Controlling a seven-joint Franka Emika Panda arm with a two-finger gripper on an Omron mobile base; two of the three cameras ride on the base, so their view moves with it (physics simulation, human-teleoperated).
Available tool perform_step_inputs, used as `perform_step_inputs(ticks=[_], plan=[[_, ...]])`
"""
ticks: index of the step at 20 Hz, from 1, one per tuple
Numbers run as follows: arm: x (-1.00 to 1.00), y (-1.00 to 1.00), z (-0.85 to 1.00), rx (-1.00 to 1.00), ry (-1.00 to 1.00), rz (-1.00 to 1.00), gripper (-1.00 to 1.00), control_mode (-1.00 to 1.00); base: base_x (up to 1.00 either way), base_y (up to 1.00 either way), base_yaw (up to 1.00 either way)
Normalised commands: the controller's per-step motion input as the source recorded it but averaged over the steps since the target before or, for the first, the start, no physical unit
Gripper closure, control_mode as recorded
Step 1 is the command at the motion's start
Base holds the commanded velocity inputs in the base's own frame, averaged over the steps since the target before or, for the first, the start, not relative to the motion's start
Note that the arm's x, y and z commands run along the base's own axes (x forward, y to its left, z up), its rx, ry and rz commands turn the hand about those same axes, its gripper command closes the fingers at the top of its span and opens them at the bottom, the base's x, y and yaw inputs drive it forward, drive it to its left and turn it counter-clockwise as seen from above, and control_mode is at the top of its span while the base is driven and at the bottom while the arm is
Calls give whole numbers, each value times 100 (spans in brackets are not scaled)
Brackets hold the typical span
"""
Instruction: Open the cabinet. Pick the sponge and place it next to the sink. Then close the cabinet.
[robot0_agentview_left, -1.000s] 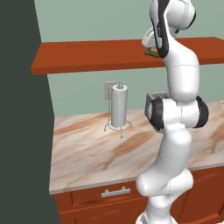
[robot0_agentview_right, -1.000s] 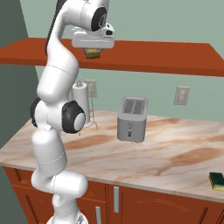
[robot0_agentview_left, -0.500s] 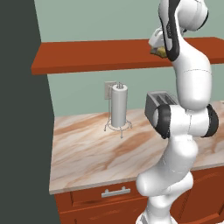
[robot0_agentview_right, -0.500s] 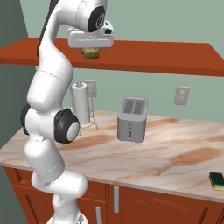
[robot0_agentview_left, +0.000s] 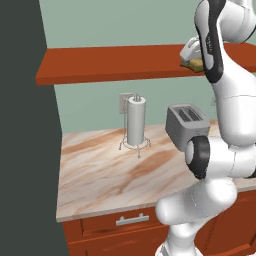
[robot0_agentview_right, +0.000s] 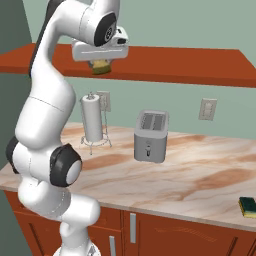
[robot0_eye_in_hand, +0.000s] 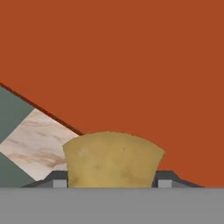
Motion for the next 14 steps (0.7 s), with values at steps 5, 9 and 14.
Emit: perform_step_inputs(ticks=[5, 9, 14], plan=[[-54, -7, 0, 0, -7, 0, 100, -100, 0, 0, 0], [-54, -9, 0, 0, -9, 0, 100, -100, 0, 0, 0], [-53, -13, 0, 0, -7, 0, 100, -100, 0, 0, 0]])
